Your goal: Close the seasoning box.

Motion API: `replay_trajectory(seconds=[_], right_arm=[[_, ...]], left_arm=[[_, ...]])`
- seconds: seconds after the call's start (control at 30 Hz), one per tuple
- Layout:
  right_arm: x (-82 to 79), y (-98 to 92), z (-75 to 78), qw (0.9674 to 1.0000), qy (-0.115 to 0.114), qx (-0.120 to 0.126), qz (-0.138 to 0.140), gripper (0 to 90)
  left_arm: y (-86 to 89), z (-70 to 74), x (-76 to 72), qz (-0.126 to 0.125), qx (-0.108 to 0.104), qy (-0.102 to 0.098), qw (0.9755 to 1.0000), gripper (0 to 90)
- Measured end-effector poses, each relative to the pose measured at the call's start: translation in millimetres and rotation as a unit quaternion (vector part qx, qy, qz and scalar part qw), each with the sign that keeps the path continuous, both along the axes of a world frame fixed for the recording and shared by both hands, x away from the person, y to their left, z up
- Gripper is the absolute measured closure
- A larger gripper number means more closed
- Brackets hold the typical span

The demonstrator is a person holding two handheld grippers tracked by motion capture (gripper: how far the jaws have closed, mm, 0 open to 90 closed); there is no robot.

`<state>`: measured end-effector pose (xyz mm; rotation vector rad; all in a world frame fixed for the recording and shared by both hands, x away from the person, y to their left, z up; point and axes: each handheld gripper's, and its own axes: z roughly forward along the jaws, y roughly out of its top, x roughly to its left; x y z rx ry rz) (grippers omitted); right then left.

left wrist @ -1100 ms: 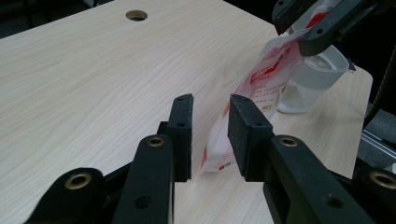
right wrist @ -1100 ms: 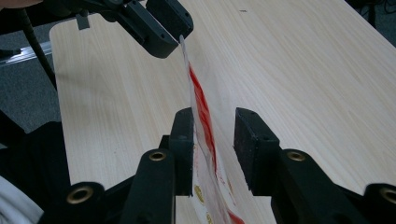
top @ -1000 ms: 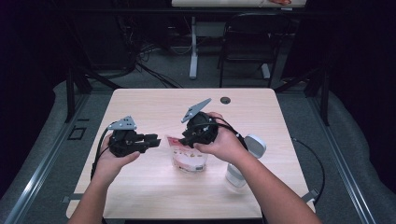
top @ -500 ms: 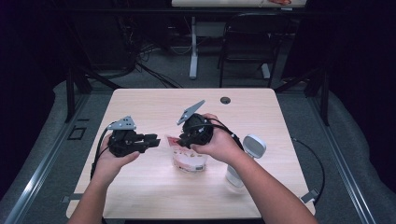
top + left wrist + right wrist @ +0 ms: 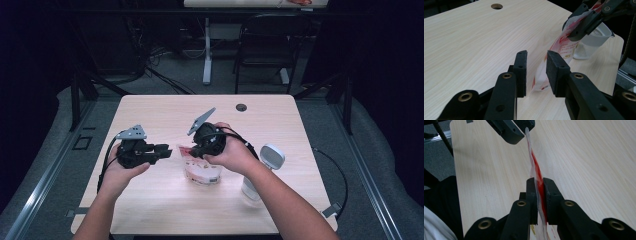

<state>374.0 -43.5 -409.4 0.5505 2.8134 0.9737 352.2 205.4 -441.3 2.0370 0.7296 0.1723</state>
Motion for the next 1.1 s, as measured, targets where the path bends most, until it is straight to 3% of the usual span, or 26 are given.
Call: replay_trajectory(seconds=[0.7, 1.1], right_arm=[[0.7, -4.5, 1.4, 0.9999, -0.009, -0.006, 0.013, 89.9], [-8.4, -9.9, 9.2, 0.9997, -0.016, 0.011, 0.016, 89.9]], left_arm=[[-0.1, -0.5, 0.1, 0.0, 0.003, 0.0, 1.0, 70.0], [-3.9, -1.9, -0.8, -0.01, 0.002, -0.005, 0.9999, 65.2]])
